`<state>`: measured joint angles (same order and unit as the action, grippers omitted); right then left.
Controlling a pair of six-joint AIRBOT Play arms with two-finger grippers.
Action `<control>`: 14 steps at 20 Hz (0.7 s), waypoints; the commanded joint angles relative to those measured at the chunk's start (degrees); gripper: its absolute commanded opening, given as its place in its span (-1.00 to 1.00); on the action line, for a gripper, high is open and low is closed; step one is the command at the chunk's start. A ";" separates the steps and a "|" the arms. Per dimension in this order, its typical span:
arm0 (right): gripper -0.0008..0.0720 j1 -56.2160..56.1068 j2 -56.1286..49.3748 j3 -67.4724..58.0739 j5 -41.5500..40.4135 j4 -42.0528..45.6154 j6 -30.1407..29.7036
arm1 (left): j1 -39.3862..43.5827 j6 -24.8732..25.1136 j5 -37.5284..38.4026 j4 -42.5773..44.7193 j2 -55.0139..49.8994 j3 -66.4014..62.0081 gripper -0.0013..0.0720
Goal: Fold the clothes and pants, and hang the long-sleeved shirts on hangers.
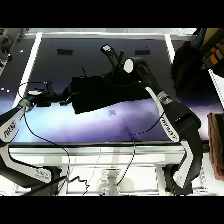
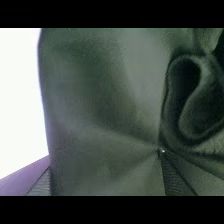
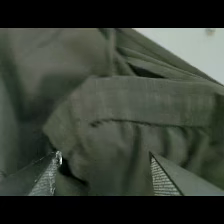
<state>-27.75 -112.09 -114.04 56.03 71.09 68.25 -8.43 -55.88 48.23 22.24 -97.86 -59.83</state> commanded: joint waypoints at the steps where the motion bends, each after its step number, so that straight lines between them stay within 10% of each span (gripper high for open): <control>1: 0.75 -1.70 -0.96 0.00 -0.79 0.39 -0.50 | 3.37 1.46 -6.34 -3.06 -1.09 0.07 0.80; 3: 0.74 -2.10 -0.96 0.00 -1.03 0.33 -1.36 | 5.88 1.49 -9.97 -3.02 -1.07 0.02 0.36; 5: 0.72 -2.19 -1.22 0.00 -0.87 0.70 -1.29 | 7.34 1.49 -11.23 -3.02 -1.07 -0.24 -0.86; 9: 0.42 -1.84 -3.78 0.00 -0.85 10.08 4.24 | 7.15 1.49 -9.35 -1.51 1.03 -1.51 -0.92; 11: -0.88 -1.31 -4.15 0.00 -1.68 13.75 5.44 | 6.51 1.49 -9.49 2.86 5.18 -1.79 -0.92; 14: -0.96 -0.37 -4.09 0.00 -1.62 14.91 8.50 | 5.95 1.49 -10.08 6.08 13.05 -1.84 -0.92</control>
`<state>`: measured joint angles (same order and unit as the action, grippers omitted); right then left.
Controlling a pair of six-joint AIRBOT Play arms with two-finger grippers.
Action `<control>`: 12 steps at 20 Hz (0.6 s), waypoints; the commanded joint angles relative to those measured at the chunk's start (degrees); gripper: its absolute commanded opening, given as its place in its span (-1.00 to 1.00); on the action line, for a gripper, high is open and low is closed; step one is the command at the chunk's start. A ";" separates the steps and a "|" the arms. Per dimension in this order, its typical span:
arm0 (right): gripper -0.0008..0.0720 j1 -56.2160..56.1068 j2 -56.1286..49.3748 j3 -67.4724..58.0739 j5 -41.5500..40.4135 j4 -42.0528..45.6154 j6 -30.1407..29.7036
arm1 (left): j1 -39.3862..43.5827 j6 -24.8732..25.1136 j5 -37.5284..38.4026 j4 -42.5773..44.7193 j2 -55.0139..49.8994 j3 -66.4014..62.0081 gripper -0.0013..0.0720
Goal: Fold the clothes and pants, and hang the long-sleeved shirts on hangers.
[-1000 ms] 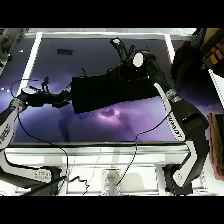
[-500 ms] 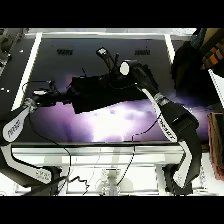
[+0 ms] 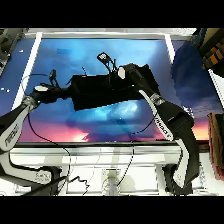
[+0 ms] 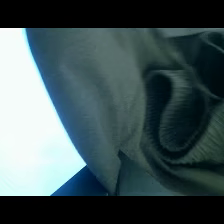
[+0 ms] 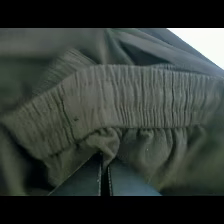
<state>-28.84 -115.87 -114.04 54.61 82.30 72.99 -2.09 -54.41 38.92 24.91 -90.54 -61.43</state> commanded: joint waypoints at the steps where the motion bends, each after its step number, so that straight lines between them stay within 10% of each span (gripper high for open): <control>1: -0.96 1.20 -0.31 0.00 -0.35 3.89 7.63 | -0.39 0.04 -1.20 3.41 8.20 -0.24 -0.92; 7: -0.85 5.22 -0.31 0.00 3.02 1.73 30.27 | 1.25 0.02 -4.96 3.37 17.64 -0.24 -0.91; 9: 1.00 5.64 -0.31 0.00 3.91 2.16 29.46 | 1.84 0.02 -5.03 3.39 19.02 -0.24 -0.91; 12: 0.89 5.75 0.02 0.00 2.25 2.10 29.44 | 3.10 0.02 -5.09 3.37 19.74 -0.24 -0.91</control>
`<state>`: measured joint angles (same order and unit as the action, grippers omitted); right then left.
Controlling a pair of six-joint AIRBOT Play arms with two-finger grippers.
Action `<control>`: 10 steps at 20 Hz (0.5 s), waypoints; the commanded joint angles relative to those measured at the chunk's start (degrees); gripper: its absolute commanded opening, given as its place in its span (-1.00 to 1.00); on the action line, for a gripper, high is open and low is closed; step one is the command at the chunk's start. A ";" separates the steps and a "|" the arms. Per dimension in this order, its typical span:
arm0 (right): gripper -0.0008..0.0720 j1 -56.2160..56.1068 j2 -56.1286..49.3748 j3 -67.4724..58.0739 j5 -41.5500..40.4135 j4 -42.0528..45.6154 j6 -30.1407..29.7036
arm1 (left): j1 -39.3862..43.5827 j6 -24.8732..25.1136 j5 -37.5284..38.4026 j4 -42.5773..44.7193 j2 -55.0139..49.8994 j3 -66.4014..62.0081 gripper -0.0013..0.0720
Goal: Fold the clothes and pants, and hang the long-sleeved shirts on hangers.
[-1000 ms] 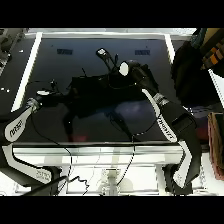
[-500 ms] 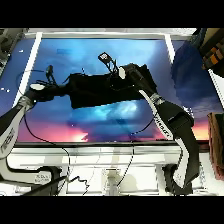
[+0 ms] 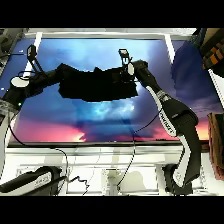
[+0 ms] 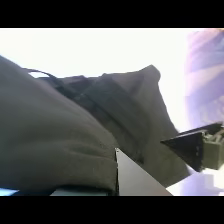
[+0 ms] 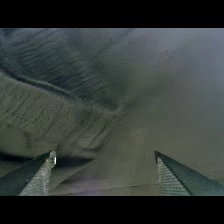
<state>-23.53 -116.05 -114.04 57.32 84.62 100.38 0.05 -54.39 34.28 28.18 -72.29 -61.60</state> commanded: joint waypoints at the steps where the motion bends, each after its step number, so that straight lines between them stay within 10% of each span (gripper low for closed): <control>1: 0.68 0.42 0.33 0.00 -1.90 -0.48 2.14 | 1.46 0.00 -0.46 0.09 1.53 -0.07 -0.92; 3: 0.12 0.26 0.52 0.00 -5.77 -2.71 2.23 | 2.21 0.00 -0.46 0.07 1.57 -0.07 -0.91; 5: -0.84 0.13 0.55 0.00 -9.14 -8.79 2.16 | 2.75 -0.02 -0.46 -0.39 1.70 -0.09 -0.91; 10: -0.96 -1.92 0.50 0.00 -11.28 -14.34 -1.22 | 2.95 4.50 -0.83 -0.72 7.45 -3.23 -0.91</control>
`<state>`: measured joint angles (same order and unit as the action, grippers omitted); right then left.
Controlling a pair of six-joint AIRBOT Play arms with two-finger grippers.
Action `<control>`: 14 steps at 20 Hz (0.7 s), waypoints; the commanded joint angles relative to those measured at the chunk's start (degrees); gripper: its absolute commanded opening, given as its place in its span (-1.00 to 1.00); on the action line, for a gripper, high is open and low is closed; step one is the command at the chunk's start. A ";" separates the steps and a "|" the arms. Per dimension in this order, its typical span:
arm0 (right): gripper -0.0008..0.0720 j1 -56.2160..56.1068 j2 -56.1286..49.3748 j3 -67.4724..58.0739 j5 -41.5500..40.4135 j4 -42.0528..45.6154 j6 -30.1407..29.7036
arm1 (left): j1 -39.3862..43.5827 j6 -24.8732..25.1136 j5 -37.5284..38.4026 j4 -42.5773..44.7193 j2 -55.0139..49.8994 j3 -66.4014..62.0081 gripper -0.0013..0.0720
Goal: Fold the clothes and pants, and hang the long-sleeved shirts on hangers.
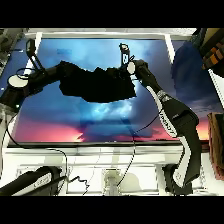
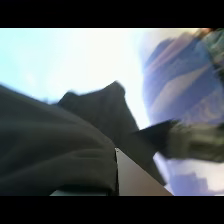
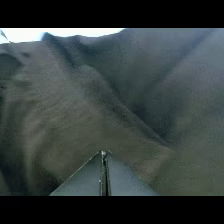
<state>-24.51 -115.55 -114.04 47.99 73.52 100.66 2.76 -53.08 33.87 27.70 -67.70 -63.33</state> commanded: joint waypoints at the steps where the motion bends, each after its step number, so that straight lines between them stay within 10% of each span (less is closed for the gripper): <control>1: -0.96 -1.11 0.00 0.00 -1.90 -3.56 -1.49 | 0.24 3.39 -1.60 -0.28 4.44 -1.68 -0.91; 10: -0.97 -9.86 -5.57 0.02 9.60 -36.70 -17.84 | -0.09 3.41 -2.19 1.05 1.60 -1.49 -0.91; 14: -0.97 -11.54 -6.75 0.04 8.98 -33.55 -18.32 | -0.07 3.39 -2.14 1.03 -1.27 -1.46 -0.91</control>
<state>-34.68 -121.32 -114.02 55.88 41.25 84.95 2.76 -49.69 31.66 28.58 -67.16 -64.75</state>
